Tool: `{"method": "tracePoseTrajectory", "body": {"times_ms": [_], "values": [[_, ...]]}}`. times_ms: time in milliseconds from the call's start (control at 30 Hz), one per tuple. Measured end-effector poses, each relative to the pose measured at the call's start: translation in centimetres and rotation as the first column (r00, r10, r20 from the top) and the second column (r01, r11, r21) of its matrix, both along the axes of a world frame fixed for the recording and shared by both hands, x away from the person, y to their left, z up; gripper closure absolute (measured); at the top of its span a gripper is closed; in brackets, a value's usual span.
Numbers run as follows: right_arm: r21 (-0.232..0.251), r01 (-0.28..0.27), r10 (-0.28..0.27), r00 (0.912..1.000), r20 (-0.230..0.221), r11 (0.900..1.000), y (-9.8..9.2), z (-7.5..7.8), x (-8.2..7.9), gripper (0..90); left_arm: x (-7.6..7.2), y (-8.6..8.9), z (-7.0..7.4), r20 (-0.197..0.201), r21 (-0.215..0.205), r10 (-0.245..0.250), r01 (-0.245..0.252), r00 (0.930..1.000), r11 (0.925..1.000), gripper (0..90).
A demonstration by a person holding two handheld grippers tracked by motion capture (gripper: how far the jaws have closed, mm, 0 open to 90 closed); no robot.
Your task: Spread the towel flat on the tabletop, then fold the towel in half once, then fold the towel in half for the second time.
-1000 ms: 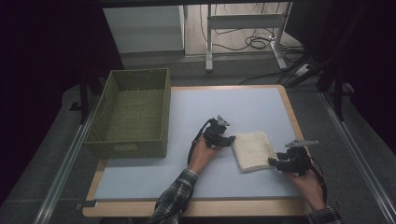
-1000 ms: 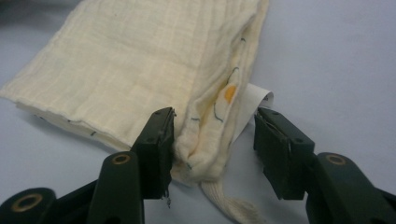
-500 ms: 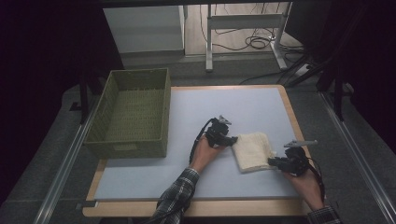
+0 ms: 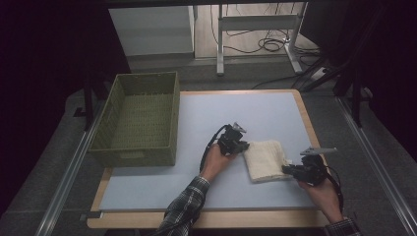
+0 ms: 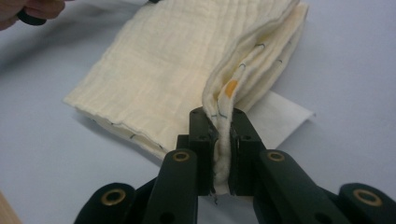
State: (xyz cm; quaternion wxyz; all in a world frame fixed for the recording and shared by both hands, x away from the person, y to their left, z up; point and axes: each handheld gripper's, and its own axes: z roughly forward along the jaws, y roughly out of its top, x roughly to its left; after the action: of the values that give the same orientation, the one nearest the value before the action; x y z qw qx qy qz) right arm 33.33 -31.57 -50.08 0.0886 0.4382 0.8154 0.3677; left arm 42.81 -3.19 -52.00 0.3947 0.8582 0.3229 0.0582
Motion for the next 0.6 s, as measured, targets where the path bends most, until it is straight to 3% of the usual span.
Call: {"method": "tracePoseTrajectory", "body": {"times_ms": [300, 600], "values": [[0.024, -0.025, 0.025, 0.9993, 0.03, 0.999, 0.9, 1.3, -0.2, 82.0, -0.4, 1.4, 1.7, 0.041, 0.004, 0.006, -0.006, 0.9991, 1.0, 84.8], [0.043, -0.067, 0.065, 0.9963, 0.056, 0.997, 2.9, 2.5, 0.2, 82.0, -0.6, 3.5, 3.2, 0.046, 0.022, 0.031, -0.032, 0.9985, 0.9993, 84.5]]}}
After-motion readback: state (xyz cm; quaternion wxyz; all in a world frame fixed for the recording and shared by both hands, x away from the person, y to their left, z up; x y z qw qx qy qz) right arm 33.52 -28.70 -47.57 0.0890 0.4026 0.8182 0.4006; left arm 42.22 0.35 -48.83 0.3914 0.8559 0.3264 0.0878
